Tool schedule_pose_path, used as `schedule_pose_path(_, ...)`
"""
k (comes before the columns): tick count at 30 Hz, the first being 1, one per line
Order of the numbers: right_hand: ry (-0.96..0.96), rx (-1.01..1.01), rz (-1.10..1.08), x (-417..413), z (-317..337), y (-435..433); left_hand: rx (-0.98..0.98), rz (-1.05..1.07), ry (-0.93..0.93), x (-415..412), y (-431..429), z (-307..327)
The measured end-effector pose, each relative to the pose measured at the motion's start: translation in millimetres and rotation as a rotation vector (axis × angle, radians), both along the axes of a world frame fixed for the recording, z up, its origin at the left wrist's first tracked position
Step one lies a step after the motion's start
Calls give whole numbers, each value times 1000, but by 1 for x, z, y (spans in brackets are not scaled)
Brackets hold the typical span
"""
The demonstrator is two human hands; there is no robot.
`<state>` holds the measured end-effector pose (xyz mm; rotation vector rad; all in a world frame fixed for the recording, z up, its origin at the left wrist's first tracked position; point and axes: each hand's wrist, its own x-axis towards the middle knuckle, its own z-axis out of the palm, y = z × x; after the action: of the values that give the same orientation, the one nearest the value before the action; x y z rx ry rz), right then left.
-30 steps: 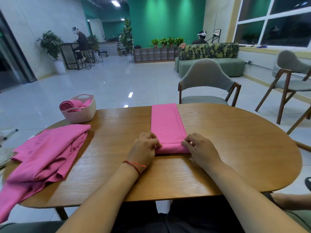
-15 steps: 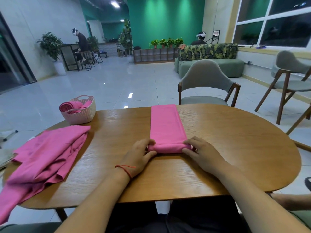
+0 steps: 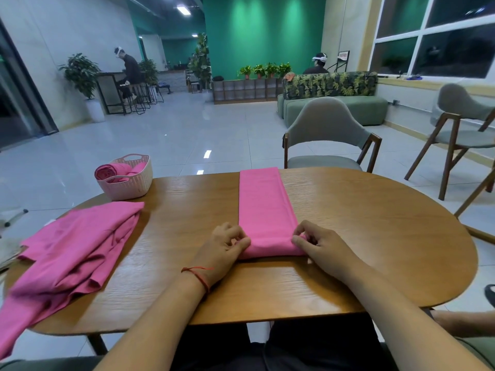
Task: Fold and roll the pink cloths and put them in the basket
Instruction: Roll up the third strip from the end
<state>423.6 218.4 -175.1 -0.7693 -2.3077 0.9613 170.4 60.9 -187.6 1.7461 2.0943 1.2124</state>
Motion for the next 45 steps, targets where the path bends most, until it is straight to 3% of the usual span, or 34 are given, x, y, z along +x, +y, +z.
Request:
schedule_pose_path(7,-28,38,-64,-3,-8,7,-37,-29,302,-13,-14,-4)
schedule_pose_path(11,-52,387,-66,-2,-14,3,-89,-77,307,-22,-16,-9)
schedule_pose_path(14,13,562,68,-1,-23,0,-113,-97,292,-23,-15,-8)
schedule_pose_path(20,-59,419,43,0,-20,4,-142,-27,74,-20,-15,-4)
schedule_pose_path(31,-38,249,7,-1,-17,6,-248,29,248,-16,-3,-4)
schedule_pose_path(40,32,341,11,-3,-19,2,-303,56,223,-10,1,1)
schedule_pose_path(45,-9,226,-16,-6,-17,5,-290,143,240,-6,5,-3)
